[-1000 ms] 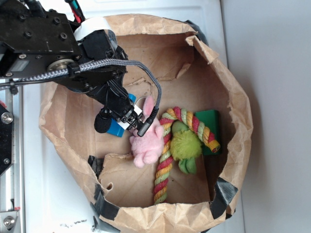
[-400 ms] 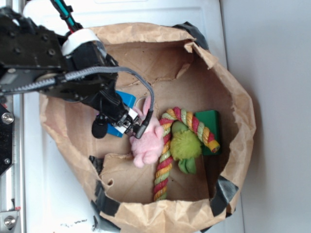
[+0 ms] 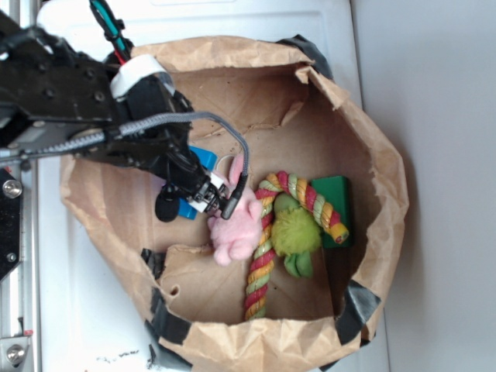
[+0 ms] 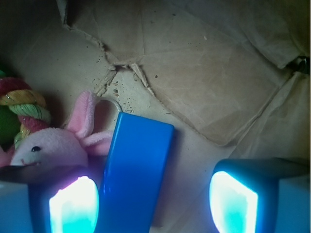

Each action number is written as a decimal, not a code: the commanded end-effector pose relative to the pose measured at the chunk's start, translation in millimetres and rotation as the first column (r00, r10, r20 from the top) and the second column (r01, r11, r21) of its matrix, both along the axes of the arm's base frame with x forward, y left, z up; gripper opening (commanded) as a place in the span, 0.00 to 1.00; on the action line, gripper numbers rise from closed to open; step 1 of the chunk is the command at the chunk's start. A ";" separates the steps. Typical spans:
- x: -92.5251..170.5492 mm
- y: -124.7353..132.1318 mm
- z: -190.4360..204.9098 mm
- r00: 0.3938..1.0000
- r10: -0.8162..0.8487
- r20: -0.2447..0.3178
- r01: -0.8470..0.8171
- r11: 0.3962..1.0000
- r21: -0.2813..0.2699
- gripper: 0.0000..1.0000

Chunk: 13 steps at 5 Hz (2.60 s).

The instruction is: Grab the blue block.

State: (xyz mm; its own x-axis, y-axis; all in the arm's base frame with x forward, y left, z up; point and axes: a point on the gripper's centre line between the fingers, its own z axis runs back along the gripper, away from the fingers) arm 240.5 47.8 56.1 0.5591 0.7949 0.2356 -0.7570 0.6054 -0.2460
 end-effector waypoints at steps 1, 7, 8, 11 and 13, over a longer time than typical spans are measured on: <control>2.3 -1.9 2.5 1.000 -0.003 0.025 0.002 1.000 0.006 1.00; 8.5 -20.7 1.8 1.000 0.003 0.023 -0.003 1.000 0.018 1.00; 10.7 -24.7 0.1 1.000 0.001 0.022 -0.001 1.000 0.024 1.00; 10.7 -24.7 0.1 1.000 0.001 0.022 -0.001 1.000 0.024 1.00; 25.1 -17.7 -12.1 0.999 0.034 -0.009 -0.033 0.999 0.023 1.00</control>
State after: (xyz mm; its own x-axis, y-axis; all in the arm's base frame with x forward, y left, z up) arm 256.4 23.4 29.6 0.5578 0.8008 0.2182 -0.7839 0.5947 -0.1787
